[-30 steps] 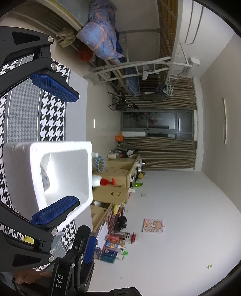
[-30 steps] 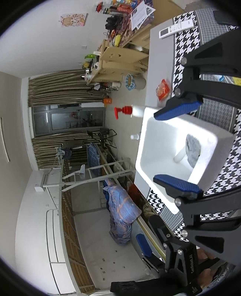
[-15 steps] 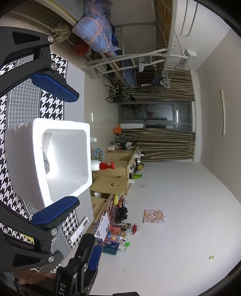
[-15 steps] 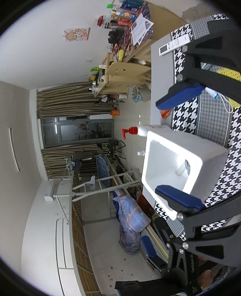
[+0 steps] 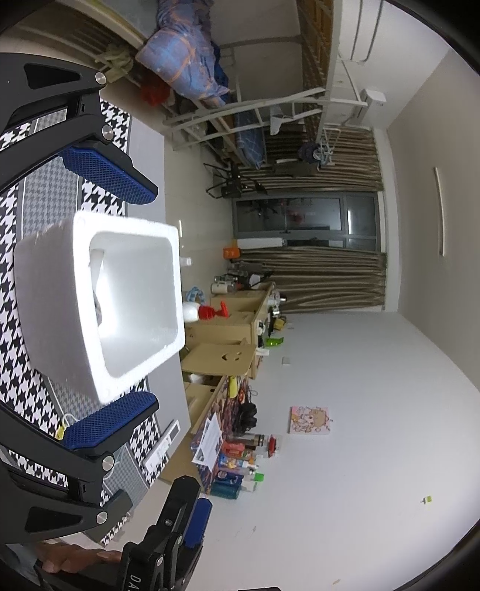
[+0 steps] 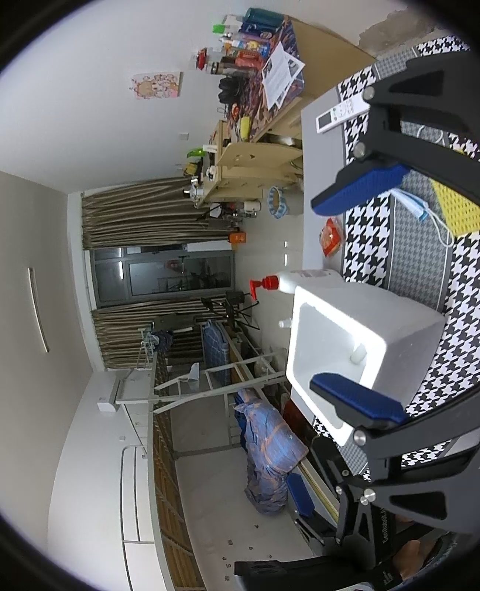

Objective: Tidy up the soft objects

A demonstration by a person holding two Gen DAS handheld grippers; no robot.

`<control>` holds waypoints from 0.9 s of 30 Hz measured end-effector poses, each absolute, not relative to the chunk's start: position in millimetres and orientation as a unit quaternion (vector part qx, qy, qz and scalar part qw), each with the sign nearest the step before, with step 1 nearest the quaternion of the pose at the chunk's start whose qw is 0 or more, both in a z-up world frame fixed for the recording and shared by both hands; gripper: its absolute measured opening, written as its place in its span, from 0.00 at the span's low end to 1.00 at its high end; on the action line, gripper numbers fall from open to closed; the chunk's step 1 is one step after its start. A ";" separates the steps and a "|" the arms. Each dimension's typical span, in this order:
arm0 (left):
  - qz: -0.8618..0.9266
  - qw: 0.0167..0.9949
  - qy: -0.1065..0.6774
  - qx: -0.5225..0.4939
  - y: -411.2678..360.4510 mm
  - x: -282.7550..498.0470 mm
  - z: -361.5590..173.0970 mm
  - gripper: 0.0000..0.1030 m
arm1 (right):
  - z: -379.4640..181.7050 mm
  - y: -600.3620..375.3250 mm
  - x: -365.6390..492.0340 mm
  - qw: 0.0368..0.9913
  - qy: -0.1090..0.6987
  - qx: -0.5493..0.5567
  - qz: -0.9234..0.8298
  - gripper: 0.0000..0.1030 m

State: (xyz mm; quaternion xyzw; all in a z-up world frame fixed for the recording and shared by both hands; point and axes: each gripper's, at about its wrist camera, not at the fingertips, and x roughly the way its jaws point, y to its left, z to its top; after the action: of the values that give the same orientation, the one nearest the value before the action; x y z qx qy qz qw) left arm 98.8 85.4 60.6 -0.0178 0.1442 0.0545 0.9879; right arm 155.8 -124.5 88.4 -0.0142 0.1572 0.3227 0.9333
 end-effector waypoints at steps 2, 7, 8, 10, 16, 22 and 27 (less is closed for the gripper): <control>0.049 0.988 0.145 -0.016 79.8 98.8 60.5 0.99 | 88.2 -130.0 154.4 0.935 0.156 -0.014 0.318 0.87; 0.031 0.989 0.145 -0.014 67.5 98.0 59.7 0.99 | 87.2 -146.3 150.1 0.940 0.153 -0.011 0.303 0.88; 0.028 0.989 0.146 -0.013 66.1 97.7 59.1 0.99 | 87.0 -148.3 149.6 0.941 0.153 -0.011 0.301 0.88; 0.020 0.989 0.147 -0.012 61.9 98.4 58.5 0.99 | 85.6 -154.0 148.4 0.943 0.154 -0.009 0.295 0.88; -0.003 0.989 0.151 -0.010 48.4 100.7 57.1 0.99 | 84.2 -168.4 148.1 0.948 0.157 -0.002 0.276 0.88; -0.022 0.987 0.156 -0.006 35.5 102.4 55.6 0.99 | 82.9 -178.3 145.3 0.952 0.161 0.001 0.262 0.88; -0.034 0.986 0.165 -0.005 25.8 107.1 54.7 0.99 | 83.3 -186.3 144.9 0.953 0.165 0.002 0.253 0.88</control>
State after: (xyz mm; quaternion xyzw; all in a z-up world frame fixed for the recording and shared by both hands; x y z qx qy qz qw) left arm 107.1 25.8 54.7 -0.0051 0.1654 -0.0339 0.9856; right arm 144.9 -186.3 83.3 0.0022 0.1653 0.2528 0.9533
